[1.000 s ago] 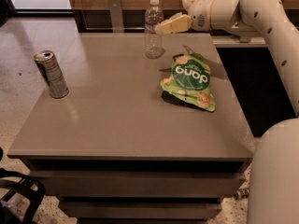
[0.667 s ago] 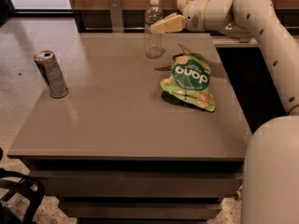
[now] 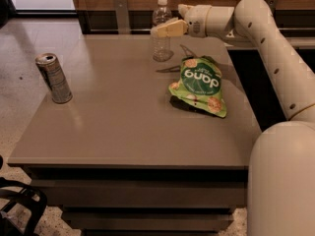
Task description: Move water bottle near redbull can
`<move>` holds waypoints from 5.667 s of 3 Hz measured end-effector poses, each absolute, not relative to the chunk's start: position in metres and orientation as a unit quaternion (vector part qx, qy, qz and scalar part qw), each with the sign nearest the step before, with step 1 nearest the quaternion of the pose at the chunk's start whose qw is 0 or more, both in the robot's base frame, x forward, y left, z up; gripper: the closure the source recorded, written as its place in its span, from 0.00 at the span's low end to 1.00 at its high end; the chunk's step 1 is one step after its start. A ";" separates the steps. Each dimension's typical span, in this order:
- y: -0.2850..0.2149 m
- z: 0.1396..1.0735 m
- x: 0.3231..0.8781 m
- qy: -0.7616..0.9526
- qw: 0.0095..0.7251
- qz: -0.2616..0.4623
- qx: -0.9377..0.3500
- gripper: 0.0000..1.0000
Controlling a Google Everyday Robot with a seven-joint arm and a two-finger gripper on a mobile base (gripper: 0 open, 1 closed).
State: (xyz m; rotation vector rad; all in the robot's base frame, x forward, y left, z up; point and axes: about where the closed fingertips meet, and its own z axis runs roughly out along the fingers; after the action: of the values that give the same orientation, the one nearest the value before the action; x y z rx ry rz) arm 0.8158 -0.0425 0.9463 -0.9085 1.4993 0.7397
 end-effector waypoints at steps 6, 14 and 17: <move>-0.017 0.925 0.815 0.613 0.601 0.340 -0.385 0.40; 0.045 0.983 0.677 0.547 0.611 0.382 -0.425 1.00; 0.121 0.970 0.583 0.566 0.582 0.371 -0.452 1.00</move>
Offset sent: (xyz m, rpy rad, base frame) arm -0.0067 -0.0042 -0.0185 0.0955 -0.0639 -0.0200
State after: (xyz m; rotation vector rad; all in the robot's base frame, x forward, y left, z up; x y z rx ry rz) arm 0.5835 0.1211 0.9705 -1.0548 1.3223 0.8656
